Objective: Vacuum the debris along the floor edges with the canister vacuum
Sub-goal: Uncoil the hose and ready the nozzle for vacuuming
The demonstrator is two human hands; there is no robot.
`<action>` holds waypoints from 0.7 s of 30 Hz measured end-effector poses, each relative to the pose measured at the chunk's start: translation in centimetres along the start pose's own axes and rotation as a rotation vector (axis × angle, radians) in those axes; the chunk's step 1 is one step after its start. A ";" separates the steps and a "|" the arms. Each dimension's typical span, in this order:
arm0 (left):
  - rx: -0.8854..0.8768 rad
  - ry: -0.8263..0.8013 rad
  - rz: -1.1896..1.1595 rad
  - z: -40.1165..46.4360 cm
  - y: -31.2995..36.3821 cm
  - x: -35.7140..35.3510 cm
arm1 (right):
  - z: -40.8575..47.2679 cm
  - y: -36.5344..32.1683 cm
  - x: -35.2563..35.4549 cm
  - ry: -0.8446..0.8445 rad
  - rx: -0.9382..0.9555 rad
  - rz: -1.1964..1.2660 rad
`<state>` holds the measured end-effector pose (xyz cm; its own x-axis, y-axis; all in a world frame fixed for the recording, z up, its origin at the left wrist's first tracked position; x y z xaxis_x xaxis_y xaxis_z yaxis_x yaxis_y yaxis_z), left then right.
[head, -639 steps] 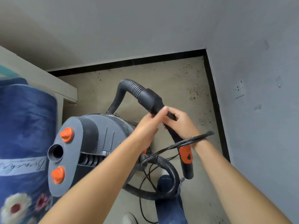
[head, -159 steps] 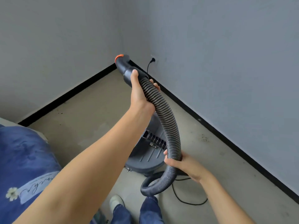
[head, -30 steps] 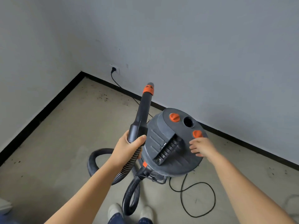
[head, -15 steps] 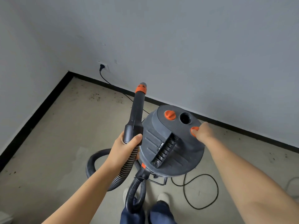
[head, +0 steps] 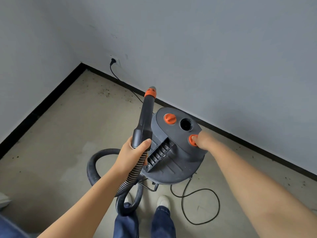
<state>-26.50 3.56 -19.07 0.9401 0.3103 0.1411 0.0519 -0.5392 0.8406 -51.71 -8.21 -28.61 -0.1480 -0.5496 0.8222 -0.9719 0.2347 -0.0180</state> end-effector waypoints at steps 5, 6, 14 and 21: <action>0.006 0.023 -0.002 -1.0 -0.3 -0.5 | -1.1 1.0 0.9 0.062 0.524 -0.245; 0.010 0.030 0.000 -1.1 -0.3 -0.6 | -1.2 1.1 1.0 0.075 0.588 -0.261; 0.031 0.058 -0.009 -1.5 -0.9 -1.2 | 0.1 0.6 1.1 0.093 0.670 -0.210; 0.065 0.078 -0.066 -1.8 -1.1 -1.2 | 0.1 0.5 1.1 0.073 0.630 -0.232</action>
<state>-28.28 5.23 -19.24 0.9050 0.4055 0.1286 0.1373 -0.5645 0.8139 -52.35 -8.80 -27.79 0.0691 -0.4690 0.8805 -0.9015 -0.4073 -0.1462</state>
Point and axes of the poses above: each hand's wrist, its own z-axis towards the middle knuckle, its own x-axis out of the back of the hand, y = z × x, the point moved 5 cm from there along z, towards the middle knuckle, and after that the axes turned 10 degrees about y, right-handed, at the moved point
